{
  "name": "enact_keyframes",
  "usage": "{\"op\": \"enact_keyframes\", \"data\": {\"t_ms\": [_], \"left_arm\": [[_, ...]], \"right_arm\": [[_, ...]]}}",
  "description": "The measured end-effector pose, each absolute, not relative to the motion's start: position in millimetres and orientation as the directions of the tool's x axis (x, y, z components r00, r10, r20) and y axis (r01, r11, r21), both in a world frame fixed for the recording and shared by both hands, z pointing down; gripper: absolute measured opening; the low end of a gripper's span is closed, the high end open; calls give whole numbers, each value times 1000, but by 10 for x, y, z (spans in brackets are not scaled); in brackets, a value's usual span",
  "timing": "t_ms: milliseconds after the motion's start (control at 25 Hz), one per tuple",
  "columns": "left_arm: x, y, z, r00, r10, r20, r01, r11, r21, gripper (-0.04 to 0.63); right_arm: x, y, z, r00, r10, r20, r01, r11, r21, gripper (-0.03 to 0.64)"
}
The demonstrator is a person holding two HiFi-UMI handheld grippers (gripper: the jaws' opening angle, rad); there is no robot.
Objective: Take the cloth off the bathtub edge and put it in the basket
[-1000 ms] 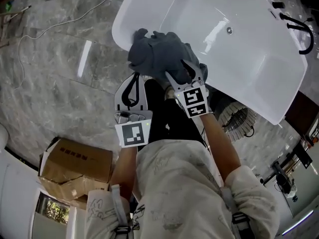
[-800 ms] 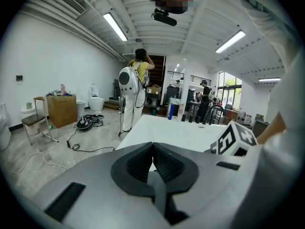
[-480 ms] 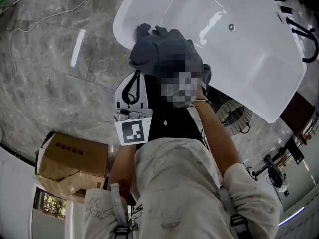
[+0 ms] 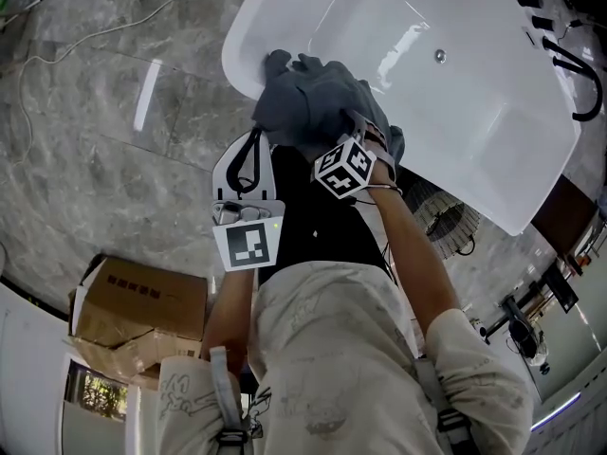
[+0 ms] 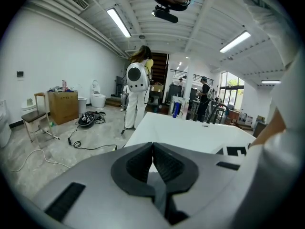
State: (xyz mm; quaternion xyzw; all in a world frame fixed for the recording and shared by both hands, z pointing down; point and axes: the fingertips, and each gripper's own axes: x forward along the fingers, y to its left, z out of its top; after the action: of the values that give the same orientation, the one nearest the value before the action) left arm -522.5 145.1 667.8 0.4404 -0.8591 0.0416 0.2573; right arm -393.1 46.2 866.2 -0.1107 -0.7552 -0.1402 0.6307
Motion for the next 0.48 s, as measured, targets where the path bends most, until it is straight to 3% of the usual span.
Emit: {"op": "enact_keyframes", "data": {"t_ms": [200, 280, 480], "left_arm": [[-5228, 1436, 6567, -471, -751, 463, -791, 592, 156, 5], [-5226, 1393, 6501, -462, -763, 453, -807, 573, 142, 5], [-5168, 1225, 6198, -437, -794, 422, -841, 527, 122, 5]], "right_arm": [[-3922, 468, 8469, -206, 2, 978, 333, 940, 69, 196], [-3908, 453, 8352, -238, -12, 971, 296, 952, 84, 92], [-3780, 439, 8172, -227, 15, 974, 222, 974, 37, 73]]}}
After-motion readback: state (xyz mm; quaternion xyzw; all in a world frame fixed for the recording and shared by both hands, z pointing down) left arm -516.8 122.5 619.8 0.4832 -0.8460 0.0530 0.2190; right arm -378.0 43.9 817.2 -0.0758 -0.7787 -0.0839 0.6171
